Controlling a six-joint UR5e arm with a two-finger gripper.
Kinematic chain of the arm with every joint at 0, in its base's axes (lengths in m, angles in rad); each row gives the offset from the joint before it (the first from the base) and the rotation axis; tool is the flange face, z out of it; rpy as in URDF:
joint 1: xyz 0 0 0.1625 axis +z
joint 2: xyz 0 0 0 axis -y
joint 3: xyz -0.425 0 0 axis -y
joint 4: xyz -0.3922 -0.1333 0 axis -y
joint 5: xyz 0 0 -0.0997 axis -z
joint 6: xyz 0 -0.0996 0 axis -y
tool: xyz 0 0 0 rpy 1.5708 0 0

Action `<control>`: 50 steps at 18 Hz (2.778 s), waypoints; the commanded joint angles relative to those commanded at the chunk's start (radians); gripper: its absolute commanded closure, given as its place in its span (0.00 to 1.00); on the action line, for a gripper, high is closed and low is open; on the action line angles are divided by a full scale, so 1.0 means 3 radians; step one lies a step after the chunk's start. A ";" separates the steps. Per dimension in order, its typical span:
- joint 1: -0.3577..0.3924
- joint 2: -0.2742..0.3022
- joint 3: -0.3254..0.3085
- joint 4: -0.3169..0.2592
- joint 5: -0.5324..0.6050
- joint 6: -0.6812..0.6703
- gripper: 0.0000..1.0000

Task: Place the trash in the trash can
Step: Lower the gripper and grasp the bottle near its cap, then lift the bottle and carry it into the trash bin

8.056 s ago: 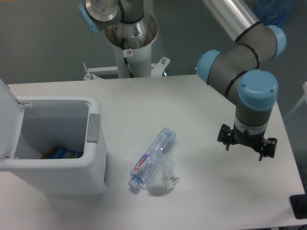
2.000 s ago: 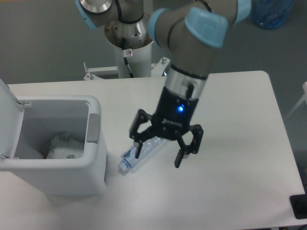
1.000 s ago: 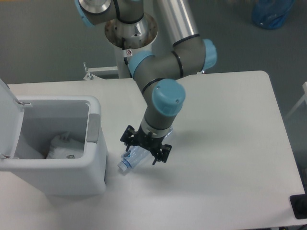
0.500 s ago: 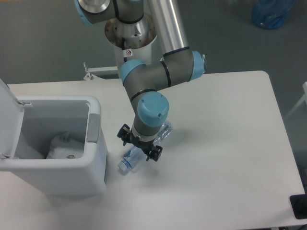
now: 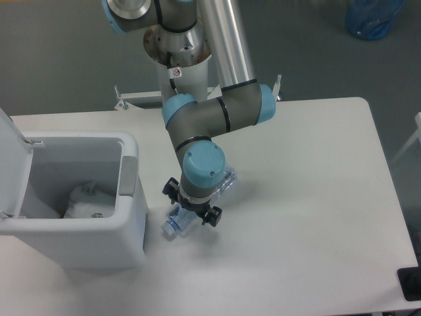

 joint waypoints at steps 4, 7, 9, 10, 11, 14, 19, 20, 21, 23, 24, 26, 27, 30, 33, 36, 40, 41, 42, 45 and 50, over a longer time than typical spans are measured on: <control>-0.0010 -0.0082 0.0174 -0.0005 0.0000 -0.0011 0.12; -0.0010 -0.0082 0.0256 -0.0005 0.0000 -0.0016 0.42; -0.0005 -0.0082 0.0276 -0.0010 0.0005 -0.0016 0.45; -0.0005 -0.0077 0.0276 -0.0010 0.0000 -0.0016 0.46; 0.0000 -0.0077 0.0286 -0.0010 0.0000 -0.0011 0.48; 0.0015 -0.0067 0.0312 -0.0010 -0.0005 -0.0011 0.52; 0.0143 -0.0026 0.0608 -0.0010 -0.0066 -0.0011 0.52; 0.0184 -0.0021 0.0685 -0.0015 -0.0112 -0.0011 0.52; 0.0219 0.0000 0.0751 -0.0015 -0.0203 -0.0016 0.52; 0.0322 0.0147 0.0849 -0.0010 -0.0520 -0.0041 0.52; 0.0383 0.0189 0.0900 -0.0010 -0.0719 -0.0046 0.52; 0.0495 0.0296 0.0961 -0.0010 -0.1041 -0.0067 0.52; 0.0557 0.0347 0.0992 -0.0010 -0.1190 -0.0067 0.52; 0.0726 0.0439 0.1109 -0.0010 -0.1772 -0.0072 0.52; 0.0854 0.0455 0.1202 -0.0005 -0.2360 -0.0372 0.52; 0.0910 0.0470 0.1248 -0.0005 -0.2887 -0.0481 0.52; 0.0880 0.0618 0.1380 0.0000 -0.3236 -0.0685 0.52; 0.0859 0.0639 0.1431 0.0000 -0.3312 -0.0721 0.52; 0.0849 0.0685 0.1488 0.0015 -0.3419 -0.0828 0.52; 0.0721 0.0833 0.1488 0.0046 -0.3609 -0.0921 0.52; 0.0277 0.0910 0.1392 0.0056 -0.3625 -0.0951 0.52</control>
